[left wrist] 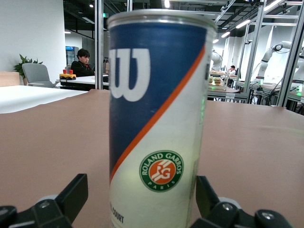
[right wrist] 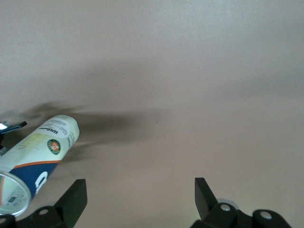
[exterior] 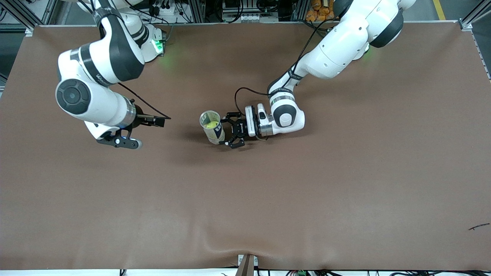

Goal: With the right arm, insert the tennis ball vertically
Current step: 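Open the left gripper off the can while the right gripper withdraws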

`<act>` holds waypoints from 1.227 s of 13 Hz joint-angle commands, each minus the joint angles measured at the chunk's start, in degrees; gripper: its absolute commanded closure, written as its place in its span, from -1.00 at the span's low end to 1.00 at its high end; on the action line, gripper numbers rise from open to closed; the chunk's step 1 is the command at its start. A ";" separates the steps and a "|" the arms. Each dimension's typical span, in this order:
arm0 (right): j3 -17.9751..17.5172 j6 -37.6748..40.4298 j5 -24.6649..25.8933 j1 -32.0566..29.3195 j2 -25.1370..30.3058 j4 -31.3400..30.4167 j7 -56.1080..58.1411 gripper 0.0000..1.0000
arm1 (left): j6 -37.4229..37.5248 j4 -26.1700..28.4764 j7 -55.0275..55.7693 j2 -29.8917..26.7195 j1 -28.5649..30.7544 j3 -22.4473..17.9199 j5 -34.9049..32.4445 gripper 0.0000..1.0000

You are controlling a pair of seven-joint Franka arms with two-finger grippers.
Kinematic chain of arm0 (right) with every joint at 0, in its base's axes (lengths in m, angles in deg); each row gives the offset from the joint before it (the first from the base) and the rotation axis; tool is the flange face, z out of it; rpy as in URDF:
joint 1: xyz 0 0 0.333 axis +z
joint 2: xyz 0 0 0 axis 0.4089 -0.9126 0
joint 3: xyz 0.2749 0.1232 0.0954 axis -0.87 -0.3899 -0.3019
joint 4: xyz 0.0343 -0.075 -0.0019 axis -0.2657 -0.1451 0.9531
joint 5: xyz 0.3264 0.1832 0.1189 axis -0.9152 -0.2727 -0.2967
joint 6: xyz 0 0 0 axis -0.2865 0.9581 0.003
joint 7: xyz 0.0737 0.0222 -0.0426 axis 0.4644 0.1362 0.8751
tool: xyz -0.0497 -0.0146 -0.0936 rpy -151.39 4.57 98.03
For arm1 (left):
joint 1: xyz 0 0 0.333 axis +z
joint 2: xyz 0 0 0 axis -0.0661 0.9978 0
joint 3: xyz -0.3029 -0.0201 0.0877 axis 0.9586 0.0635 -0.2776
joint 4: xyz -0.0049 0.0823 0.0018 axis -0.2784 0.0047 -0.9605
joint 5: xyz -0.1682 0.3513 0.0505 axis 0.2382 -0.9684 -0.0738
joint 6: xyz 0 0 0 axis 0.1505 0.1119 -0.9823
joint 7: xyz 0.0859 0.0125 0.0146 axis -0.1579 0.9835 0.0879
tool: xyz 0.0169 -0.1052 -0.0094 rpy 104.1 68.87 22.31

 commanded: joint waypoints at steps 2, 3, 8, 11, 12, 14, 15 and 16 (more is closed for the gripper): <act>-0.80 -0.40 1.83 -3.08 4.29 -2.62 6.59 -1.00 | 0.36 6.86 -8.56 -4.68 3.07 2.12 1.63 -1.00; -0.80 0.04 1.83 -4.31 4.82 -2.54 9.75 -1.00 | 0.36 8.70 -8.65 -5.73 4.39 3.34 1.63 -1.00; -0.89 2.94 1.66 -10.90 8.16 -1.75 26.20 -1.00 | 0.80 16.18 -7.95 -9.16 14.21 9.40 -5.12 -1.00; -1.15 3.91 0.87 -16.34 9.39 -1.13 27.52 -1.00 | 0.80 19.35 0.72 -12.67 21.61 11.70 -17.74 -1.00; -1.15 4.70 0.87 -16.97 10.44 -0.61 29.10 -1.00 | 0.88 19.96 4.23 -13.82 23.72 11.70 -22.58 -1.00; -1.50 7.67 0.87 -18.02 11.68 1.32 29.46 -1.00 | 0.89 20.67 8.47 -15.67 26.63 11.70 -29.63 -1.00; -1.50 9.87 1.04 -18.55 11.68 4.20 29.55 -1.00 | 1.15 20.76 10.32 -16.02 28.38 11.70 -33.14 -1.00; -1.41 12.59 1.39 -18.73 11.60 7.54 29.55 -1.00 | 1.58 20.76 12.34 -16.03 30.05 11.70 -37.27 -1.00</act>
